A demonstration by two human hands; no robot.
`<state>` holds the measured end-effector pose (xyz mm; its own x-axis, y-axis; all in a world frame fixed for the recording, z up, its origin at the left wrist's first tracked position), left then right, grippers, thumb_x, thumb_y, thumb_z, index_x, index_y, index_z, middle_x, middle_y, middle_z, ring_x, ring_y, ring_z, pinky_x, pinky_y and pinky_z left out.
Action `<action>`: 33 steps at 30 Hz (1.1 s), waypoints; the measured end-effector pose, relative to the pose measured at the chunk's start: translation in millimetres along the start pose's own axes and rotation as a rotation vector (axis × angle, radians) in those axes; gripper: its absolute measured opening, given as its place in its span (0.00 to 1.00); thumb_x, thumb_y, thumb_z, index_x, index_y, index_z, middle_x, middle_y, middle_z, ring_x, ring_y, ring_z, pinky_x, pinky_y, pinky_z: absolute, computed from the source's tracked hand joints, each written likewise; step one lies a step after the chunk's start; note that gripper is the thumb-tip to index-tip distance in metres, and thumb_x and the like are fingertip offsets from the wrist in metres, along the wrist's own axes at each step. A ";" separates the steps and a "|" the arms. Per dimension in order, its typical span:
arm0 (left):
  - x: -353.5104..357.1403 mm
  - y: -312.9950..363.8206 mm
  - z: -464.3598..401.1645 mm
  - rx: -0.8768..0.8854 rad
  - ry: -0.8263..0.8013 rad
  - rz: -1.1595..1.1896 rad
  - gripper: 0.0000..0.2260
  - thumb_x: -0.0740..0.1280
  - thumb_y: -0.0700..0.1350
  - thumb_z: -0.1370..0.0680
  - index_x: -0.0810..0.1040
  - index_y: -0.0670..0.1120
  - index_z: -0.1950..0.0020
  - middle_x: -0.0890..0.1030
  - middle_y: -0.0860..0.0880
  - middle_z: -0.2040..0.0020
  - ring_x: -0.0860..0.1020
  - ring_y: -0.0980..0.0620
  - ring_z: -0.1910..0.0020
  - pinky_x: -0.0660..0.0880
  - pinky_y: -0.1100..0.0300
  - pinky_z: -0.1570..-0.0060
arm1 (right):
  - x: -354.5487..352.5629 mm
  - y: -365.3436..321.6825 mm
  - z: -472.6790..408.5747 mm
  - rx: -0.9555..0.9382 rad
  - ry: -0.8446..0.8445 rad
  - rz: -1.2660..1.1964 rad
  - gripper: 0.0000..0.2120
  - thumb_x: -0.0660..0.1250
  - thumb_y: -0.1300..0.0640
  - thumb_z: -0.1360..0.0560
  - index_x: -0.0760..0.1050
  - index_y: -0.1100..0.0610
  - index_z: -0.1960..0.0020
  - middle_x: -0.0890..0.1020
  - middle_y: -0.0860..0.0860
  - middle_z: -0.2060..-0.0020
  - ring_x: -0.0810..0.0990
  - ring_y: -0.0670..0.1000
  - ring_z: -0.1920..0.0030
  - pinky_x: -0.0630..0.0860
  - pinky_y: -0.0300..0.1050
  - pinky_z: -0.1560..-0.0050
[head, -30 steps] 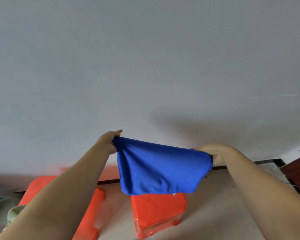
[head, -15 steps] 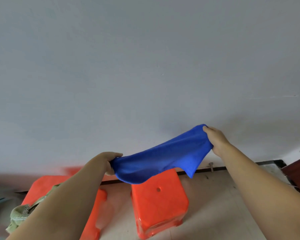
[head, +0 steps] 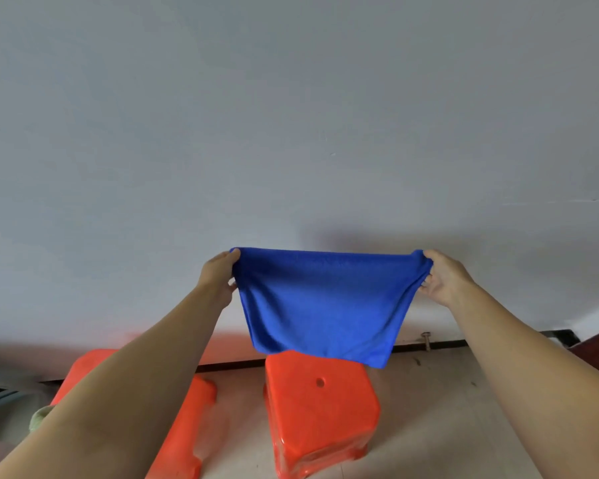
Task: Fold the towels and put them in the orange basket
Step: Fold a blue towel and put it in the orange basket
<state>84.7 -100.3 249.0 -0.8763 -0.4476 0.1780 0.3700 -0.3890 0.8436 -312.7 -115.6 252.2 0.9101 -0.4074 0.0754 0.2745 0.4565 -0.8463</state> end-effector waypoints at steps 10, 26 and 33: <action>4.7 27.2 10.0 0.031 0.053 0.221 0.04 0.66 0.42 0.23 0.76 0.43 0.50 0.79 0.47 0.52 0.77 0.48 0.51 0.73 0.56 0.44 | 12.6 -25.2 10.3 -0.007 -0.017 0.078 0.04 0.64 0.59 0.24 0.76 0.52 0.56 0.80 0.47 0.56 0.79 0.48 0.55 0.71 0.49 0.48; 12.1 59.7 8.8 0.084 -0.013 0.123 0.04 0.65 0.45 0.22 0.77 0.48 0.49 0.79 0.50 0.50 0.76 0.50 0.46 0.73 0.51 0.42 | 23.2 -50.7 21.5 -0.060 -0.058 -0.040 0.05 0.64 0.58 0.23 0.74 0.52 0.57 0.79 0.47 0.59 0.78 0.46 0.59 0.73 0.47 0.53; 9.9 75.5 11.5 0.285 0.114 -0.229 0.05 0.64 0.43 0.22 0.77 0.44 0.53 0.78 0.46 0.53 0.74 0.47 0.52 0.72 0.56 0.50 | 18.5 -63.0 22.1 -0.237 0.025 -0.149 0.05 0.64 0.59 0.23 0.75 0.52 0.57 0.79 0.48 0.53 0.77 0.47 0.49 0.75 0.46 0.50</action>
<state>100.4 -124.9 320.3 -0.8804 -0.4682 -0.0757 0.0538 -0.2570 0.9649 -306.3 -134.4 318.5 0.8565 -0.4766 0.1980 0.3219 0.1933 -0.9268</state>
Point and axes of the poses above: each hand's wrist, its own z-axis away from the middle knuckle, its own x-axis out of the palm, y = z × x, the point moved 5 cm from there along -z, towards the middle knuckle
